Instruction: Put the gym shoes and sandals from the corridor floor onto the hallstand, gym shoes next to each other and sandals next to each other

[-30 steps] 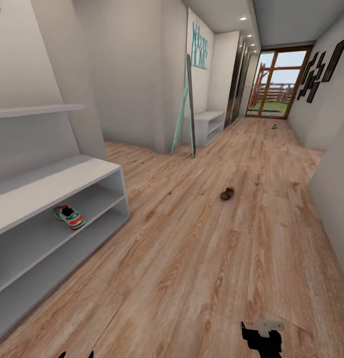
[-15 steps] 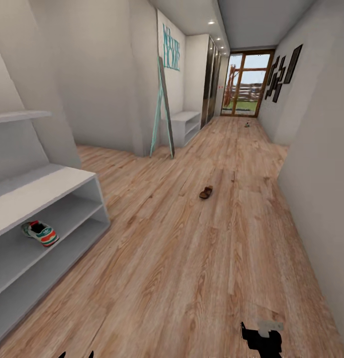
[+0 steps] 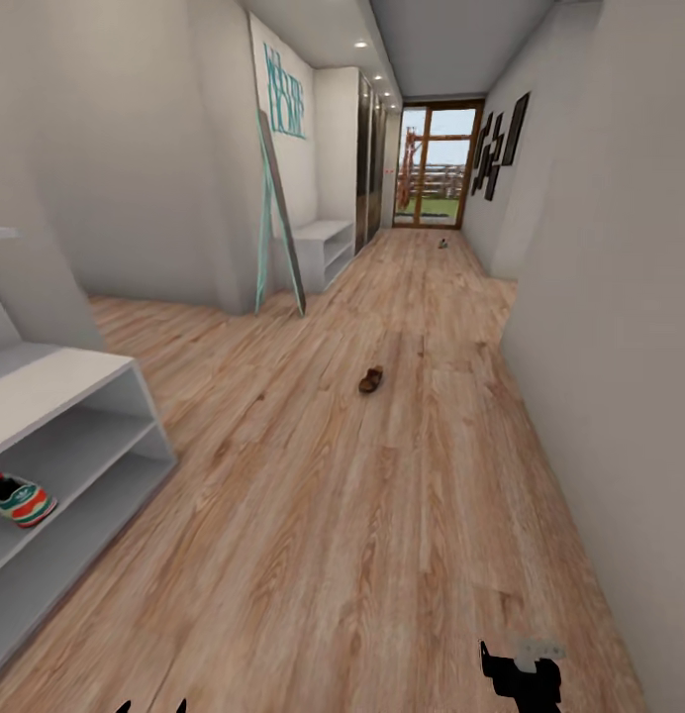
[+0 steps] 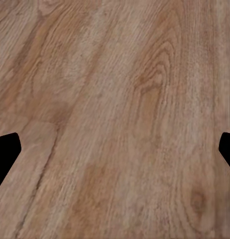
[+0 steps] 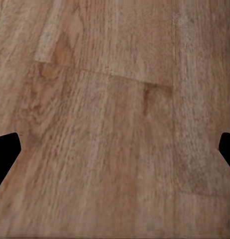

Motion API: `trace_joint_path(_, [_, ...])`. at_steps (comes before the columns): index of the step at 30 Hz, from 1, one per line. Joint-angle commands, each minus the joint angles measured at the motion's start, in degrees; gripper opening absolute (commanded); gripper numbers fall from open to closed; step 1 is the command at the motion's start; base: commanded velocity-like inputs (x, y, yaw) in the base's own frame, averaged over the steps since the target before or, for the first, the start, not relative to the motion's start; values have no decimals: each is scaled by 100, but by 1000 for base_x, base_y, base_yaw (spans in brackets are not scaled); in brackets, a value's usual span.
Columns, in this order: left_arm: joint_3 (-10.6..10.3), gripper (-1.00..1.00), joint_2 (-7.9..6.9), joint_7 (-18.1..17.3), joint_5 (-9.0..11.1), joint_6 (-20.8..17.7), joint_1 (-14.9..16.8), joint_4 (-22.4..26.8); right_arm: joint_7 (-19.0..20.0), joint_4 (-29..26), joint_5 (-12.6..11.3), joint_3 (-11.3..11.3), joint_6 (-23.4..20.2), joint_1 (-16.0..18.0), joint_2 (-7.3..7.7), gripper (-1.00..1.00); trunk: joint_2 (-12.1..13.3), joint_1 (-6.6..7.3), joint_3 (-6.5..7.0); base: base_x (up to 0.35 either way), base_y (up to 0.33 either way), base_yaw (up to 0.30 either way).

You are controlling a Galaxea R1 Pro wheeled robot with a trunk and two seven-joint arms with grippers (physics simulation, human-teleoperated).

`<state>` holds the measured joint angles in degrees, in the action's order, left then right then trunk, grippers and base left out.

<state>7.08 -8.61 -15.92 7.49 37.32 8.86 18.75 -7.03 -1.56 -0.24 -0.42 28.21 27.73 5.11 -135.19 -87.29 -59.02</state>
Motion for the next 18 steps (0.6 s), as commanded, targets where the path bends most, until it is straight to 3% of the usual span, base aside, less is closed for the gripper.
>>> trace_joint_path(1, [12, 100, 0, -60, 59, 1, 1, -3, -9, 7, -2, -2, 17, 5, -1, 100, -2, 1, -7, 0, 0, -289])
trace_joint_path(12, [13, 100, 0, -60, 59, 3, 1, -3, -9, 7, -2, -2, 17, 4, -1, 100, -2, 1, -21, 11, 0, -289])
trace_joint_path(18, [13, 100, 0, -60, 59, 3, 1, -3, -9, 7, -2, -2, 17, 4, -6, 100, -2, 1, -21, 203, 0, -289])
